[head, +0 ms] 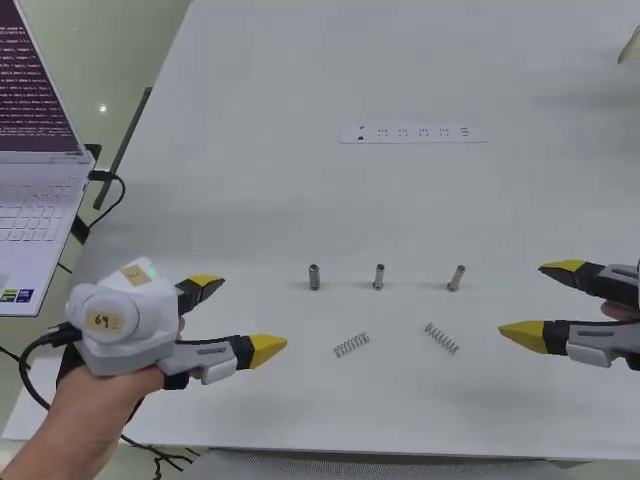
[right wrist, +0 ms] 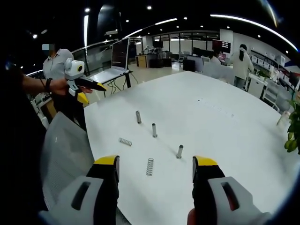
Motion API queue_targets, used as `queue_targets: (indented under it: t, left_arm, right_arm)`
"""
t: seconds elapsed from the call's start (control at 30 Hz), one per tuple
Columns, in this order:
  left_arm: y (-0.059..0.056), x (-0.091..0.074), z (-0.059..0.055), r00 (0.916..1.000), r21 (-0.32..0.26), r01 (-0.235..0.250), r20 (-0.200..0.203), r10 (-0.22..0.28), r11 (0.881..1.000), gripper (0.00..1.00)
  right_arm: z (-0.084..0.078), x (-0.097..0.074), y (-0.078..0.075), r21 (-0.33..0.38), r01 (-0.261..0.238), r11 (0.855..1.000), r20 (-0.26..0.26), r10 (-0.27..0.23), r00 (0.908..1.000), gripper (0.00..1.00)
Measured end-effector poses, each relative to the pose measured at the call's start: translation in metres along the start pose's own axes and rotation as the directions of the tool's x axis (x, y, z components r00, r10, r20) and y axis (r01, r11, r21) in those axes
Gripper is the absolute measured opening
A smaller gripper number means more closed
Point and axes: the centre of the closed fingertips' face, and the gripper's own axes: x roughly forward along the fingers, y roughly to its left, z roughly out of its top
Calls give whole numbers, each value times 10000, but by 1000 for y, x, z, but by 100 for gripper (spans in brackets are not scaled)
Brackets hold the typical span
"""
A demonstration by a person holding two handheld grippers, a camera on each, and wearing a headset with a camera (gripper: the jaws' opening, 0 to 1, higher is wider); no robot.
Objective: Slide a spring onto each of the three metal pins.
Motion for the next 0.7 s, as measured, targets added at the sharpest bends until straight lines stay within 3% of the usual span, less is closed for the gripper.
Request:
queue_targets:
  t: [0.7]
  left_arm:
    - [-4, 20, 2, 9985, 421, 487, -285, -475, 9979, 67]
  right_arm:
    - [-4, -7, 5, 315, 143, 9994, 132, -148, 9998, 66]
